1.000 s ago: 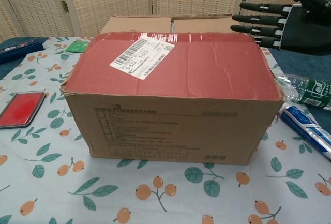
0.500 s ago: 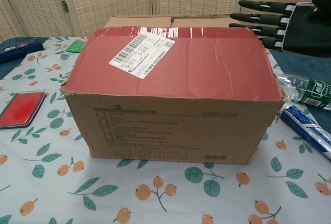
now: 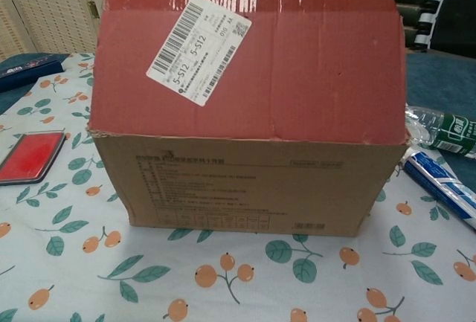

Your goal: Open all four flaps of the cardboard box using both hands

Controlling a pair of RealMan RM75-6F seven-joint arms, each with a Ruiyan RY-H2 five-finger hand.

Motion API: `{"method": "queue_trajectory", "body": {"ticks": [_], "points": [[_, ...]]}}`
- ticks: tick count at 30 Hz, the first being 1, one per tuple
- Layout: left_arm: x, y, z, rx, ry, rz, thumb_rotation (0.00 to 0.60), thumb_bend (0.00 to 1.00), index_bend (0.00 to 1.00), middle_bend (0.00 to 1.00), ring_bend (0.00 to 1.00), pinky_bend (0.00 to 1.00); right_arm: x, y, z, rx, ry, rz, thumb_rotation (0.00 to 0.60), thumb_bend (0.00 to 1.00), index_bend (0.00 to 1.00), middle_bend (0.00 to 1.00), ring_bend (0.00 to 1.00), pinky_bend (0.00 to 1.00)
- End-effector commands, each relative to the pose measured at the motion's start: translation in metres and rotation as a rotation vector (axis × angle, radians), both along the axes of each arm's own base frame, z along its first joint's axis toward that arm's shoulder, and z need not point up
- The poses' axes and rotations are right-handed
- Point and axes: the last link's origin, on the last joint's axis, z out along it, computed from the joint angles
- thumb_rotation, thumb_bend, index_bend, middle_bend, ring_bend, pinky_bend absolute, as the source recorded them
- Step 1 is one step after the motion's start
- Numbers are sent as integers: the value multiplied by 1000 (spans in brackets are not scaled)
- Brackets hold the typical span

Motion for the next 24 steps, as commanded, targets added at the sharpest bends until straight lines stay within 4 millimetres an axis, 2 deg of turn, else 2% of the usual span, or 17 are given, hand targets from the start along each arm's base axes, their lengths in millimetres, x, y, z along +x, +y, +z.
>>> {"method": "queue_trajectory", "body": {"ticks": [1,9,18,24], "points": [[0,0,-1,-7,2,-2,600,335,91,143,125,0,6,10,5,-4,10,42,552,291,0,0,112,171],[3,0,-2,0,11,-9,600,334,91,143,125,0,17,35,15,-16,30,109,552,290,0,0,105,171],[5,2,-6,-10,21,-16,600,334,91,144,125,0,16,60,27,-37,83,161,552,291,0,0,89,189],[6,2,-7,-8,24,-19,600,334,91,144,124,0,12,77,27,-31,124,172,554,291,0,0,82,188]]}}
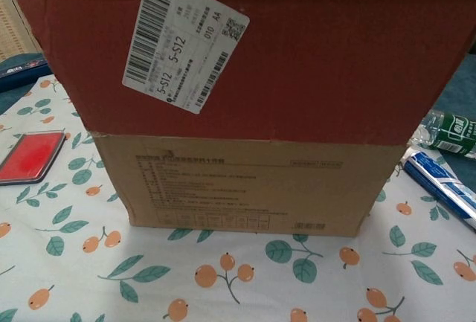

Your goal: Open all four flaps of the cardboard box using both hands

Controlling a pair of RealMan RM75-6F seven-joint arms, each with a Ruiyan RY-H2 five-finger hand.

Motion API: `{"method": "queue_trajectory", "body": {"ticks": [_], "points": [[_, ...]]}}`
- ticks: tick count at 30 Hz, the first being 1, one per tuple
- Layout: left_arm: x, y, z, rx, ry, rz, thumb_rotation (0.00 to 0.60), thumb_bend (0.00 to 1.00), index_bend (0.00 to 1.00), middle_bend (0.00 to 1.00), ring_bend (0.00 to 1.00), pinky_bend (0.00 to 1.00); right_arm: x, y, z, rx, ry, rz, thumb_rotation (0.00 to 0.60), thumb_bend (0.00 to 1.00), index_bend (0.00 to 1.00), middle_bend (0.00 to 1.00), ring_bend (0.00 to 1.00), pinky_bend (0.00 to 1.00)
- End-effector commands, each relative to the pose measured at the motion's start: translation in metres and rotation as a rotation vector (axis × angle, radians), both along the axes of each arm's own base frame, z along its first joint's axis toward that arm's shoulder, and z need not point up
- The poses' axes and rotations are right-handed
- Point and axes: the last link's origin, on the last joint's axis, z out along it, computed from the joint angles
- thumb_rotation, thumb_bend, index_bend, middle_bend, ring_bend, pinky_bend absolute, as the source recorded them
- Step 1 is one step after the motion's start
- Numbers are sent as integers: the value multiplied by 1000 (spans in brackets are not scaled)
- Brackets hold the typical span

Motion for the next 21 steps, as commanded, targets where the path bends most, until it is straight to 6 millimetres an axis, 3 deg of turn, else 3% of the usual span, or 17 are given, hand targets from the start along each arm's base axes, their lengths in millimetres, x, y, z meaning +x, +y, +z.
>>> {"method": "queue_trajectory", "body": {"ticks": [1,14,21], "points": [[0,0,0,0,0,-2,600,334,91,144,124,0,-3,10,0,5,19,4,555,291,0,0,82,188],[3,-3,1,4,-4,-17,600,334,91,144,125,0,-21,43,-8,12,126,9,553,290,0,0,65,173],[4,-4,0,-3,-4,-21,600,335,91,144,125,0,-19,32,2,-143,198,59,552,291,0,0,57,113]]}}
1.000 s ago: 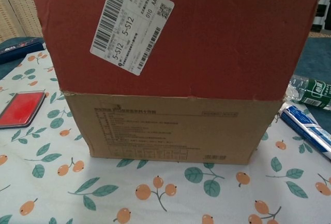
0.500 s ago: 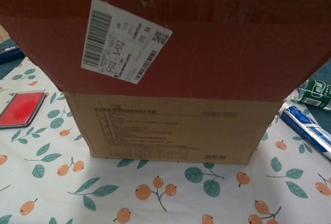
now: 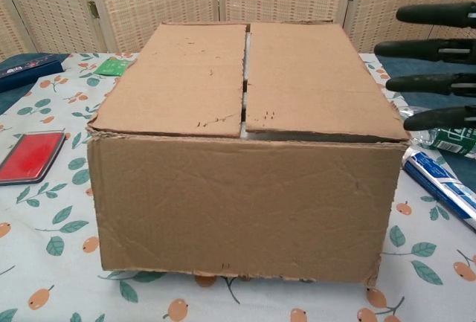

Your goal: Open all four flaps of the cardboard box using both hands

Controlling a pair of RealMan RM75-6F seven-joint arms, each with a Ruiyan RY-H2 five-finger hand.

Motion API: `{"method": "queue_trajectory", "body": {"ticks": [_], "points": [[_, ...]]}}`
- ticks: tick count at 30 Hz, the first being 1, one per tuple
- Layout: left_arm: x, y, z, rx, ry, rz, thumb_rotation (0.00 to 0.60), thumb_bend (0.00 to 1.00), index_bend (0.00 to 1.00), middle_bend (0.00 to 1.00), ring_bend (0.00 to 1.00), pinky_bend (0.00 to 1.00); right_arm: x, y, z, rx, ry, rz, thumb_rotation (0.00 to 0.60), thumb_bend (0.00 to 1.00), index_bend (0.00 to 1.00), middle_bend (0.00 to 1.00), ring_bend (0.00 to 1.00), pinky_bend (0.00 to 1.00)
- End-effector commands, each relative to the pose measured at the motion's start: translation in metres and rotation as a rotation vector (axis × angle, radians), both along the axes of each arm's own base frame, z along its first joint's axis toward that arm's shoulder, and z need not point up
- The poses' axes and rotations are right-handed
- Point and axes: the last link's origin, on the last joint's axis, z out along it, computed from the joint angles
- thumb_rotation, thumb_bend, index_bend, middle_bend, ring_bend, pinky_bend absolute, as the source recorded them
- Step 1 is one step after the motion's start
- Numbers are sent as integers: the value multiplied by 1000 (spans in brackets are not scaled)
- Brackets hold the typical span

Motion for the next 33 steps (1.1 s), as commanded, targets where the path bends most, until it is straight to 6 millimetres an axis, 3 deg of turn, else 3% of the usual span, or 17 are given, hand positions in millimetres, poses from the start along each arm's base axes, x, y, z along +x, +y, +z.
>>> {"method": "queue_trajectory", "body": {"ticks": [1,12,19,24,26,30,33], "points": [[0,0,-1,-6,0,0,600,335,91,144,125,0,2,-11,7,-136,70,54,549,290,0,0,58,94],[-1,0,0,-15,-9,2,600,335,91,144,125,0,5,-47,-5,-651,427,231,546,291,0,0,51,1],[-2,0,1,-17,-15,3,600,335,91,144,124,0,19,-74,-6,-786,621,411,547,290,3,0,58,0],[-3,1,1,-21,-18,8,600,335,91,144,125,0,40,-97,1,-869,798,637,549,293,116,58,79,0],[-4,2,0,-24,-15,10,600,335,90,144,124,0,50,-105,4,-885,841,701,539,351,139,67,83,0],[-6,4,-3,-33,-9,21,600,334,90,144,124,0,73,-118,8,-941,856,778,435,568,256,132,133,12],[-6,6,-4,-39,-8,26,600,335,89,144,124,0,88,-124,7,-927,863,811,393,668,309,158,149,21]]}}
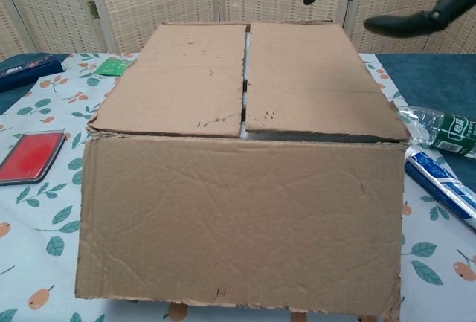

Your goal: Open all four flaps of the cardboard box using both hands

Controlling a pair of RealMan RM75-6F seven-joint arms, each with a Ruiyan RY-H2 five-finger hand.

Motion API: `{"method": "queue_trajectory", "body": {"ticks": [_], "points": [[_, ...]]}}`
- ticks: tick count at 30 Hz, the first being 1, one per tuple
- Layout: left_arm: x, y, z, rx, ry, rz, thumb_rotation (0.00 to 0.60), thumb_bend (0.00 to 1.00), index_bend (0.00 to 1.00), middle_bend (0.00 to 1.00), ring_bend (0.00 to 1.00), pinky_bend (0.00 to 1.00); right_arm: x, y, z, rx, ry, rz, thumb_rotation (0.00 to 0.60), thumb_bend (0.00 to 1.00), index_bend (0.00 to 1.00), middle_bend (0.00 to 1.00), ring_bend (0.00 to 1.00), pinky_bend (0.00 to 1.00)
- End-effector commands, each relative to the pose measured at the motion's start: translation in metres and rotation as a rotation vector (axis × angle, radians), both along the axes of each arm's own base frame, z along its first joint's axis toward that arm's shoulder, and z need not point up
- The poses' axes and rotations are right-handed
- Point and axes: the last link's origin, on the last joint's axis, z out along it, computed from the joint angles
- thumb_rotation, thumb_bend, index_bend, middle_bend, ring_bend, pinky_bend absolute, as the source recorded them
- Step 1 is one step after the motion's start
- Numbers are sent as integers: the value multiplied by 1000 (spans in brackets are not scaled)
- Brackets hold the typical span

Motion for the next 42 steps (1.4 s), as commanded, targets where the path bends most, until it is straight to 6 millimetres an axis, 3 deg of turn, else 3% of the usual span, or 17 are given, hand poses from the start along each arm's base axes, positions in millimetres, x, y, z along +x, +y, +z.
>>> {"method": "queue_trajectory", "body": {"ticks": [1,8,18,32,42], "points": [[0,2,-1,-4,1,3,600,335,89,144,124,0,19,-9,1,8,36,29,385,691,317,160,149,21],[-2,4,0,-2,-1,10,600,334,89,144,124,0,43,-18,-9,17,100,85,345,796,407,226,205,66],[-4,4,0,-1,-6,16,600,334,87,144,123,0,65,-24,-36,6,234,188,339,803,410,220,194,67],[-5,2,5,7,-22,14,600,334,86,143,123,0,77,-31,-71,-43,375,286,340,803,410,202,178,51],[-4,-1,8,14,-31,2,600,334,86,144,123,0,81,-32,-83,-44,388,283,339,802,410,180,176,50]]}}
